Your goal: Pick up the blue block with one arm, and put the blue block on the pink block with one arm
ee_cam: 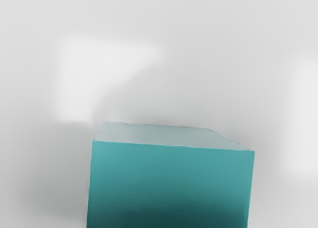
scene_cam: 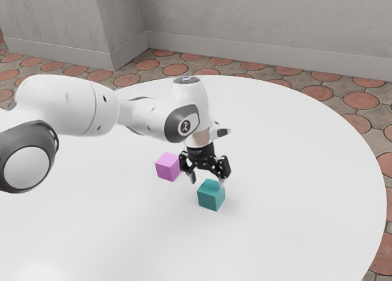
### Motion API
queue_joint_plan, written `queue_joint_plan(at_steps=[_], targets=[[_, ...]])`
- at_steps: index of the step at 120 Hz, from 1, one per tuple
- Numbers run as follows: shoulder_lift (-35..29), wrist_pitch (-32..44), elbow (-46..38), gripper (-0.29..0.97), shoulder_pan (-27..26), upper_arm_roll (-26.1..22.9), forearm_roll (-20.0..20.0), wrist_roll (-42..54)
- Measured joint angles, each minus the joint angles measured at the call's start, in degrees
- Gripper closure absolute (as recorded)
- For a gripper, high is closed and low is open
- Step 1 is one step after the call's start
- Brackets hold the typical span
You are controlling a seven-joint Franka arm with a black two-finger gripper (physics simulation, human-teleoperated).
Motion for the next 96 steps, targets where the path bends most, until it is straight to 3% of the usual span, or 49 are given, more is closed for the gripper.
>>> queue_joint_plan(at_steps=[96], targets=[[6.5,3.3,2.1,0.0,0.0,0.2,-1.4,3.8]])
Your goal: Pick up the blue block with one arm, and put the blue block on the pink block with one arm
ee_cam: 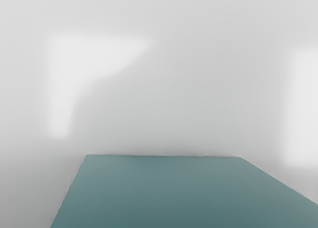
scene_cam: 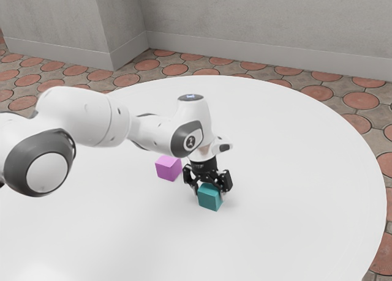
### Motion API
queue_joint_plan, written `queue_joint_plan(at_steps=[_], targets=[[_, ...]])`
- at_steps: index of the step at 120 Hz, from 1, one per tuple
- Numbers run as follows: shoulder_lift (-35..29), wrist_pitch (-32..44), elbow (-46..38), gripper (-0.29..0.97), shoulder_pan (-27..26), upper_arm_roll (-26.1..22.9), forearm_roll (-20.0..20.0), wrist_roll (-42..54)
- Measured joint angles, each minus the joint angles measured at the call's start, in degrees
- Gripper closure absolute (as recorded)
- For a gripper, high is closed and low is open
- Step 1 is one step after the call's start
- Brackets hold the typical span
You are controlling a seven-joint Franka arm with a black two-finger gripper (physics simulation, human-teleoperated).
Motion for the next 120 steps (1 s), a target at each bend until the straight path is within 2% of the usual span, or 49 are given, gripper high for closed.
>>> queue_joint_plan(at_steps=[9,24,37,56,72,80,94,120], targets=[[0.0,0.4,0.0,0.03,-0.1,0.0,0.0,0.2],[-0.4,0.8,-0.1,0.29,-0.1,0.0,0.0,0.2],[-1.2,1.0,-0.2,0.39,-0.1,0.0,0.5,-0.2],[-9.4,0.6,-4.8,0.45,1.9,0.6,1.8,-0.9],[-14.8,-0.9,-9.1,0.48,7.8,0.7,3.0,-1.4],[-13.1,-1.7,-6.1,0.48,9.4,0.7,4.0,-1.3],[-5.8,-3.3,3.8,0.47,11.2,0.8,4.7,-0.4],[-2.4,-5.6,9.2,0.46,14.4,1.1,4.9,2.5]])
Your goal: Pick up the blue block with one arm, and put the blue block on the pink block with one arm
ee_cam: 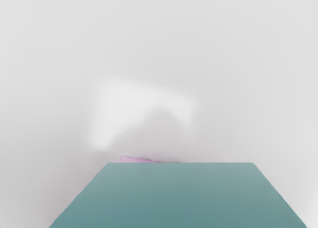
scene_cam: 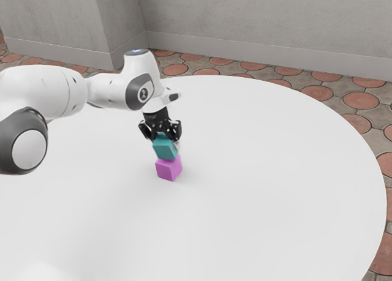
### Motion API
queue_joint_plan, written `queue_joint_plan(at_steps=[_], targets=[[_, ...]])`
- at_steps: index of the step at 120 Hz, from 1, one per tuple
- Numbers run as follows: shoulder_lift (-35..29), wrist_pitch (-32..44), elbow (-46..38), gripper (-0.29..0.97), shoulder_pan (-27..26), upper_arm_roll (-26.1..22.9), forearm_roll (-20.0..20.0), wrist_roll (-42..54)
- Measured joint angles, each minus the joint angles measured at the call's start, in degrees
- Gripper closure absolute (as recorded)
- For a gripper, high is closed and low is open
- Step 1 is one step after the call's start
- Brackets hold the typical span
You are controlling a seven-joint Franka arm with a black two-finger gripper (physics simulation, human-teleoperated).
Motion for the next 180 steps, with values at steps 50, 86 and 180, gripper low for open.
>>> queue_joint_plan(at_steps=[50,86,180], targets=[[-0.9,-1.2,-1.6,0.42,-0.3,0.6,-0.7,5.8],[0.2,-1.0,-0.8,0.42,-0.5,0.5,-0.5,8.3],[-45.9,-19.0,-22.8,0.02,-7.0,8.3,-3.6,9.1]])
